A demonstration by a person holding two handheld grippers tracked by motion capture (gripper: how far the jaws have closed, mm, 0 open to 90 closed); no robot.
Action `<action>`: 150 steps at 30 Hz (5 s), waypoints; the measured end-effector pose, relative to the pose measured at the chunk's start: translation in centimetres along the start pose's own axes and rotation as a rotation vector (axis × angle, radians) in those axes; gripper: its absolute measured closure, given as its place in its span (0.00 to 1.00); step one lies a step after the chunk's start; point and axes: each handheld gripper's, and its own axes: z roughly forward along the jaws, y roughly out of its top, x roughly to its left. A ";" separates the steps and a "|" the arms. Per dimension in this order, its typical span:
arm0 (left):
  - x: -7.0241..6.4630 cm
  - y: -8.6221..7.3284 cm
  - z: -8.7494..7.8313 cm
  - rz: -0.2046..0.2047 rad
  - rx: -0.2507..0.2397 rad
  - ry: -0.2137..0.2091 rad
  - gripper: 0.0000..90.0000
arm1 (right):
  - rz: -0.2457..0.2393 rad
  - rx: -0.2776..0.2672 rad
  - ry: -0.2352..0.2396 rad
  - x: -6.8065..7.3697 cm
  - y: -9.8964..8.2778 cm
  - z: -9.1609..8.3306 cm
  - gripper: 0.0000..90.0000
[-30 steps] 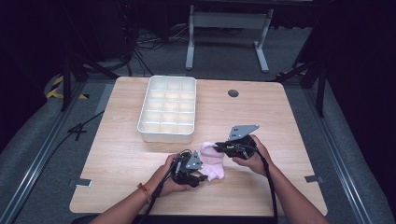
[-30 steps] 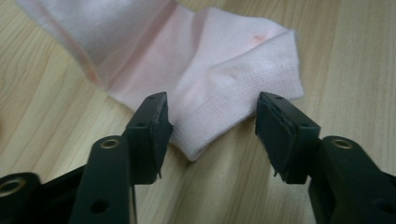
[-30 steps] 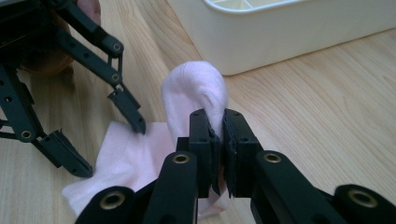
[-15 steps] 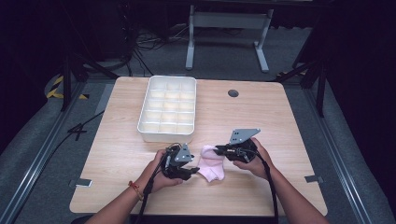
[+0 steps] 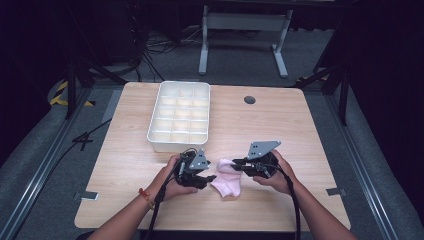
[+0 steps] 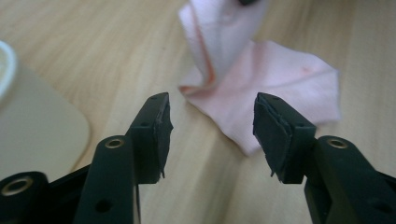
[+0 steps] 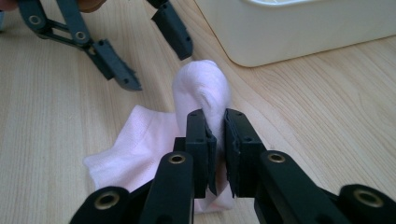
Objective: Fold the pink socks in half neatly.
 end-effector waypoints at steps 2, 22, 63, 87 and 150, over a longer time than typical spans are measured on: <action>-0.3 -0.3 -0.1 0.014 0.006 -0.017 0.59 | 0.003 0.000 -0.006 0.0 -0.1 0.0 0.91; -0.2 0.6 -0.1 0.010 -0.017 0.030 0.64 | -0.034 -0.017 0.011 0.9 0.0 -0.3 0.92; -1.6 1.2 0.8 0.193 0.044 0.029 0.95 | -0.013 0.012 0.090 2.3 -1.5 -0.5 0.72; -0.7 -0.3 0.4 0.116 0.096 -0.002 0.65 | -0.162 0.110 0.090 4.5 -1.7 0.8 0.80; -2.1 -0.8 1.8 0.045 0.056 0.001 0.54 | 0.032 0.116 -0.039 4.6 -3.4 1.8 0.40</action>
